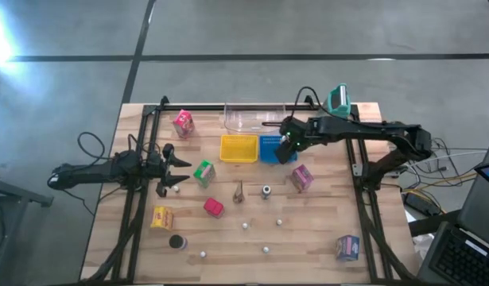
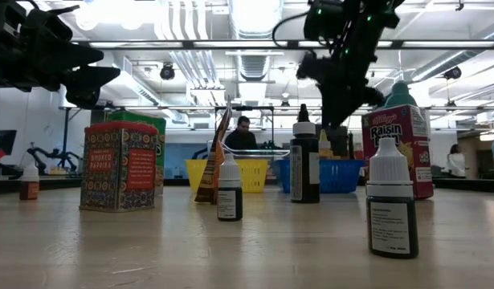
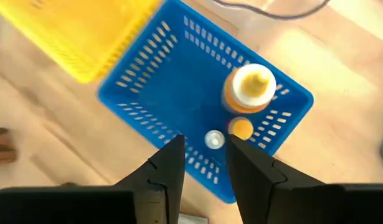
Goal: Pick & Place Kitchen Items
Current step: Put the blue food coloring bottle into the blue bin
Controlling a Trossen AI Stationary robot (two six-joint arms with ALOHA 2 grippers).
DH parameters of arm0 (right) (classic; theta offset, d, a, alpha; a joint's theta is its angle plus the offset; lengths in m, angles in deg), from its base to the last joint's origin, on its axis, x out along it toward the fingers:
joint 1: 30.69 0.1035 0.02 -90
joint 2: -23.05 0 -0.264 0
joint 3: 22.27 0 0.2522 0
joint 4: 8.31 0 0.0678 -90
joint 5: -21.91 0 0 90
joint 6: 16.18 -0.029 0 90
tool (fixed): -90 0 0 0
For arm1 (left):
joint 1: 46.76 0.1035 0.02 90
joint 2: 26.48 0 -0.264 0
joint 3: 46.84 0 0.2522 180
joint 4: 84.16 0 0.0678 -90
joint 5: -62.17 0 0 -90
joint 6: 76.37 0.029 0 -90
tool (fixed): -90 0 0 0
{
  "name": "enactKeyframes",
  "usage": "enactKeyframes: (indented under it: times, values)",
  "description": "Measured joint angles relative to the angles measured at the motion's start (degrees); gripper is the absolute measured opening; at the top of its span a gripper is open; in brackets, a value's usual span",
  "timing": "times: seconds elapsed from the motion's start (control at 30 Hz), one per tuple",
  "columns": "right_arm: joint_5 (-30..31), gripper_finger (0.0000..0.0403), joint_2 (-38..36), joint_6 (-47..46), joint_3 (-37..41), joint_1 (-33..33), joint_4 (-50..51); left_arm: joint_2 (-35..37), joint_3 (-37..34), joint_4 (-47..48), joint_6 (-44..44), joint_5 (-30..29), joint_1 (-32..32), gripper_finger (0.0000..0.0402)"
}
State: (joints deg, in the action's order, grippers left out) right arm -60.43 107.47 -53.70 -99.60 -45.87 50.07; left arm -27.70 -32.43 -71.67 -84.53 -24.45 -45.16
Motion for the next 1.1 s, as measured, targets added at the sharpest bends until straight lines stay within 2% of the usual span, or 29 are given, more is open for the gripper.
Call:
enactKeyframes:
  times: [0.4,0.73,1.1]
  values:
    - [1.35,0.0079,-7.58,-0.26,0.06,5.57,-0.31,-0.01,0.01,0.0,-0.01,0.0,-0.01,0.0218]
    - [3.06,0.0063,-9.05,-1.35,0.1,11.08,-0.44,-0.02,0.0,0.0,-0.02,0.0,-0.02,0.0218]
    - [8.35,0.0085,-8.91,-4.17,0.13,20.49,-0.44,0.0,0.01,0.0,-0.02,0.0,0.0,0.0218]
